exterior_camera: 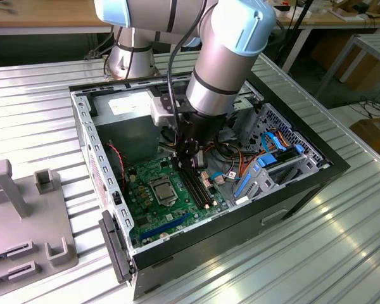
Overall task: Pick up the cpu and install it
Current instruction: 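Install the first cpu locking lever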
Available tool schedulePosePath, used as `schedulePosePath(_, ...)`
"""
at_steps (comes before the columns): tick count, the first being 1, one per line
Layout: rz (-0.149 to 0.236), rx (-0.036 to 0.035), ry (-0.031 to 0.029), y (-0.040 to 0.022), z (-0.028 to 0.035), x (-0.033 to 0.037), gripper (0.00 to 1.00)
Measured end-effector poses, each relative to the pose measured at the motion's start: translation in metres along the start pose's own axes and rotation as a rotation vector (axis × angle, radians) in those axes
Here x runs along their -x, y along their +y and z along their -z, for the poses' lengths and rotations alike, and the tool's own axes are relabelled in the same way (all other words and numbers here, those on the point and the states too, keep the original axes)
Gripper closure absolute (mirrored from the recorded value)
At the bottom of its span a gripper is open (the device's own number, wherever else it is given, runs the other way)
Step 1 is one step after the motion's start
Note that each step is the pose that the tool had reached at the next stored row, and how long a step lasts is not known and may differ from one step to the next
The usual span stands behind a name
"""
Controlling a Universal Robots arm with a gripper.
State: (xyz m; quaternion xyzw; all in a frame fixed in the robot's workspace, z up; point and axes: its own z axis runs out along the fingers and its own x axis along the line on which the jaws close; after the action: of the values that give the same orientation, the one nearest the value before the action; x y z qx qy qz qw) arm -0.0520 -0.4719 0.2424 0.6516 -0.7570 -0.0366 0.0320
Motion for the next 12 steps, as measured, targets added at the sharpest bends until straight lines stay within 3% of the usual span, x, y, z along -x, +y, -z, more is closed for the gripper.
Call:
schedulePosePath(6, 0.018, -0.0050, 0.0009, 0.0056, -0.0023, -0.0041, 0.89)
schedulePosePath(12, 0.026, -0.0100, 0.0009, 0.0054, -0.0034, -0.0127, 0.89)
